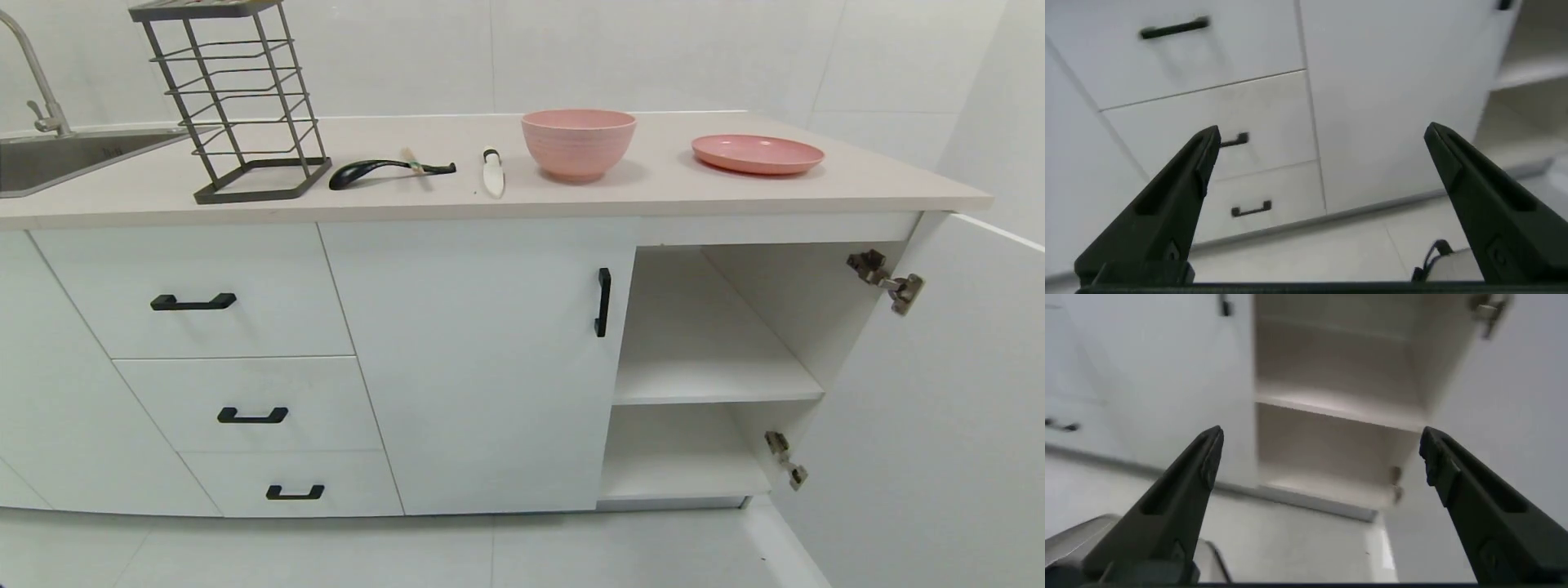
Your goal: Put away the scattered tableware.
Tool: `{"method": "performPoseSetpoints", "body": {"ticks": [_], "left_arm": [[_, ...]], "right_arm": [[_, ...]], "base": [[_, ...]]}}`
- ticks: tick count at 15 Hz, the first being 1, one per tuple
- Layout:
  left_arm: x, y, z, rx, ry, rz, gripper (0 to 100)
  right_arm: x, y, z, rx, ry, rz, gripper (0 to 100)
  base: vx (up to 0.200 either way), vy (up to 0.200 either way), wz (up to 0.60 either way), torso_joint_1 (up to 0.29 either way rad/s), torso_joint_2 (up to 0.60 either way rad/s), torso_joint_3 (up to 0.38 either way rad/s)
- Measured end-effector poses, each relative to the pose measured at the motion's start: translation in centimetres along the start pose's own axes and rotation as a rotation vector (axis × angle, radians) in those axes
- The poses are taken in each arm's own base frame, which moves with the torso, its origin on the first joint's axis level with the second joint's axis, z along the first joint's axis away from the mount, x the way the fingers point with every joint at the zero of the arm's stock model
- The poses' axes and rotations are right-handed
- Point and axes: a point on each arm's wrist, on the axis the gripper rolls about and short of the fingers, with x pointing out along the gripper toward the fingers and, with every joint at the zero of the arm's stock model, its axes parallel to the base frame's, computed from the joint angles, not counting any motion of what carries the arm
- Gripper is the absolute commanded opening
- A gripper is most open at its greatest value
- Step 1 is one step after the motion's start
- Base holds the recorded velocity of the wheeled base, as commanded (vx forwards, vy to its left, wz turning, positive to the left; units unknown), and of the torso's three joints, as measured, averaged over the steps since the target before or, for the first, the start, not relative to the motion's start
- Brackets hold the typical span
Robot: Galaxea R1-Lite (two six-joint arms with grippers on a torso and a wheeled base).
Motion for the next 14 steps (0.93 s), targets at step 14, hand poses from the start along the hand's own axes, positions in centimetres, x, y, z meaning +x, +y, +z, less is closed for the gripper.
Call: {"method": "performPoseSetpoints", "body": {"ticks": [14], "left_arm": [[-0.22,0.21,-0.84,-0.128,0.048,0.16,100]], "right_arm": [[-0.15,-0.64,-0.54,0.13,0.054,-0.319,100]], "base": [[0.0,-0.043,0.0,0.001,0.0,0.0]]}}
